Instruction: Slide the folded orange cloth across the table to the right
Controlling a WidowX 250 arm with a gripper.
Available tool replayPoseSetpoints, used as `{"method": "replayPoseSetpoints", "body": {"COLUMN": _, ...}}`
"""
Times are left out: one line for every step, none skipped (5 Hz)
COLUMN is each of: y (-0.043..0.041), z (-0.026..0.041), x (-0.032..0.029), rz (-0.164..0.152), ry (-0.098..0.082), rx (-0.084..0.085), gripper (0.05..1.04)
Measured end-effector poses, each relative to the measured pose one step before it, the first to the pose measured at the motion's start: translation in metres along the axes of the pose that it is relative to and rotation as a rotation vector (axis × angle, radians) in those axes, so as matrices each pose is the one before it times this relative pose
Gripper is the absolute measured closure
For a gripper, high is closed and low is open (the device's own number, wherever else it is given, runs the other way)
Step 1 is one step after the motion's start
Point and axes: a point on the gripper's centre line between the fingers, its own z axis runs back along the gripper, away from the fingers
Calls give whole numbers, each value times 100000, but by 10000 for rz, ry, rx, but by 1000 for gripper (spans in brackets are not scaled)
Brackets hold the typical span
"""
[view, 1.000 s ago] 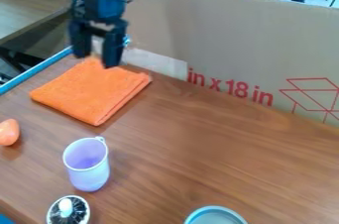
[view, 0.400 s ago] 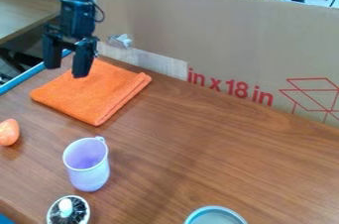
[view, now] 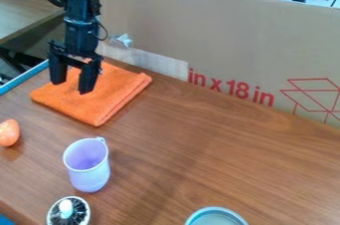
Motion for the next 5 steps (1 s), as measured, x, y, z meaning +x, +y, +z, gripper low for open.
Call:
{"method": "replayPoseSetpoints", "body": {"y": -77, "z": -1080, "x": 1231, "rz": -339, "ry": -412, "rx": 47, "gripper": 83}}
{"method": "replayPoseSetpoints", "body": {"y": -400, "z": -422, "x": 893, "rz": -143, "ry": -371, "rx": -57, "gripper": 83}}
{"method": "replayPoseSetpoints", "body": {"y": -817, "z": -270, "x": 763, "rz": -356, "ry": -187, "rx": 14, "gripper": 83}}
{"method": "replayPoseSetpoints", "body": {"y": -1900, "z": 106, "x": 656, "rz": -280, "ry": -151, "rx": -520, "gripper": 82}}
{"method": "replayPoseSetpoints", "body": {"y": -3993, "z": 334, "x": 1150, "rz": -848, "ry": -170, "rx": -970, "gripper": 83}}
